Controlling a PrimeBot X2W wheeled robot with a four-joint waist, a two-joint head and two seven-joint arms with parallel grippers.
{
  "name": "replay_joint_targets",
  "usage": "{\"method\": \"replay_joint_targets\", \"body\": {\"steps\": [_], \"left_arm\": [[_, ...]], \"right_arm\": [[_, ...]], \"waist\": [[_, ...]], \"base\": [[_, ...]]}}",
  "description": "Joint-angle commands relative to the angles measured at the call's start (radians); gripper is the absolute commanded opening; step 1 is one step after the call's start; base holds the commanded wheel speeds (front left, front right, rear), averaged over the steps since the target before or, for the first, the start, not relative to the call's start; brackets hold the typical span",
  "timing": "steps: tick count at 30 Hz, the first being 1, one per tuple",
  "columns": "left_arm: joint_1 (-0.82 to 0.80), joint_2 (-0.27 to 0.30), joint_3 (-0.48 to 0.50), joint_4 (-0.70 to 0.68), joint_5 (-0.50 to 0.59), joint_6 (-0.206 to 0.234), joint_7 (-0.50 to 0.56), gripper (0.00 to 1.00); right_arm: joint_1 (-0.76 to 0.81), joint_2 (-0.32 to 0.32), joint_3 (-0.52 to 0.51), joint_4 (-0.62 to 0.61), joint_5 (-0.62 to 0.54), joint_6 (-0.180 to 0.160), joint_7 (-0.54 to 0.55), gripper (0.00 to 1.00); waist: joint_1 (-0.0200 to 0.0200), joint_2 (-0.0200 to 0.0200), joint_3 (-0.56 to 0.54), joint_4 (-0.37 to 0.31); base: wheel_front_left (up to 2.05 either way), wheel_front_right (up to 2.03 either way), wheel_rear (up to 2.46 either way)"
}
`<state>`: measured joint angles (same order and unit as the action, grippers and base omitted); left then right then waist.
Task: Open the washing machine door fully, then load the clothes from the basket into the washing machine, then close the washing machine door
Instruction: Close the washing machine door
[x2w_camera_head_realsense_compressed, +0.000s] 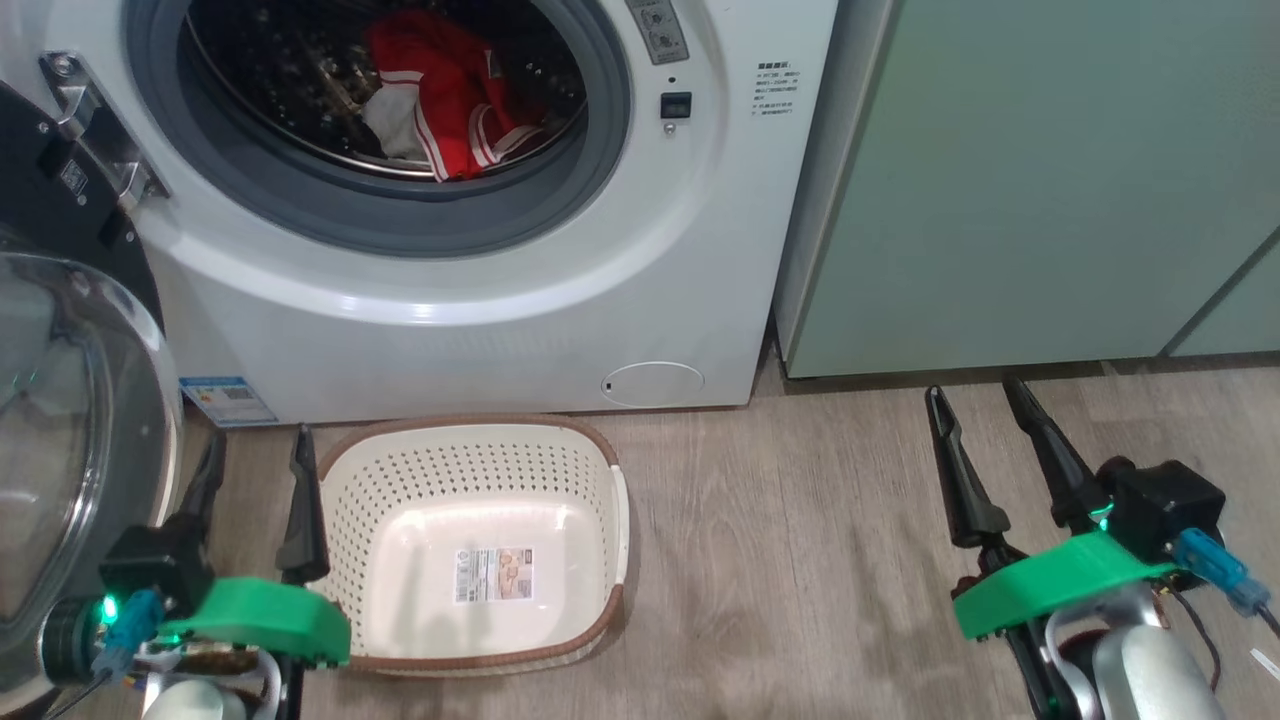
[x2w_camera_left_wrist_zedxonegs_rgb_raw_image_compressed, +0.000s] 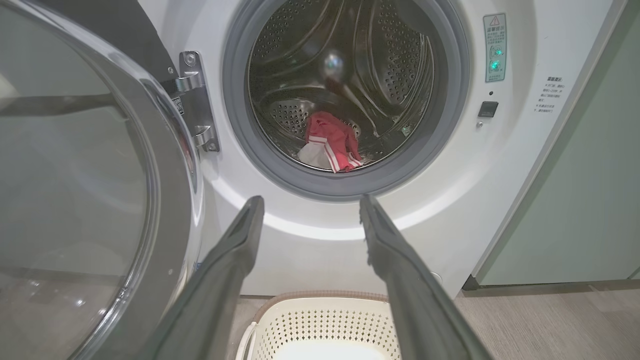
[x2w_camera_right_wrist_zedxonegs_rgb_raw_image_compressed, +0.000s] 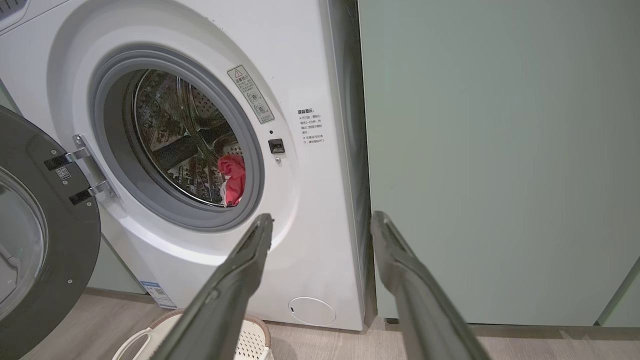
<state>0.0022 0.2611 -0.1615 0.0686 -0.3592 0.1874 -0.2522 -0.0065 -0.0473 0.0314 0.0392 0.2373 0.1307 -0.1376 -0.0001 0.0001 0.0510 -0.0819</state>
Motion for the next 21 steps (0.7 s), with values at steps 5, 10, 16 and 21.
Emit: {"method": "replay_joint_targets", "body": {"steps": [5, 10, 16, 21], "left_arm": [[-0.037, 0.010, 0.043, -0.027, 0.005, -0.001, -0.010, 1.00], [-0.033, 0.006, 0.041, -0.031, 0.006, -0.004, -0.010, 1.00], [-0.030, 0.005, 0.035, -0.039, 0.006, -0.005, -0.010, 1.00], [-0.029, 0.006, 0.037, -0.045, 0.009, -0.005, -0.010, 1.00]], "right_arm": [[-0.021, -0.003, 0.020, -0.035, 0.004, 0.000, -0.005, 1.00], [-0.021, -0.003, 0.020, -0.033, 0.006, 0.000, -0.005, 1.00], [-0.023, -0.003, 0.020, -0.033, 0.007, 0.000, -0.006, 1.00], [-0.022, -0.003, 0.018, -0.030, 0.009, 0.000, -0.007, 1.00]], "waist": [[0.0001, -0.0001, 0.000, 0.000], [0.0001, -0.0001, -0.003, 0.001], [0.0001, -0.0001, -0.002, 0.001], [0.0001, -0.0001, 0.000, 0.002]], "base": [[-0.54, 0.54, 0.00], [-1.29, 1.29, 0.00], [-1.97, 1.97, 0.00], [-1.63, 1.63, 0.00]]}}
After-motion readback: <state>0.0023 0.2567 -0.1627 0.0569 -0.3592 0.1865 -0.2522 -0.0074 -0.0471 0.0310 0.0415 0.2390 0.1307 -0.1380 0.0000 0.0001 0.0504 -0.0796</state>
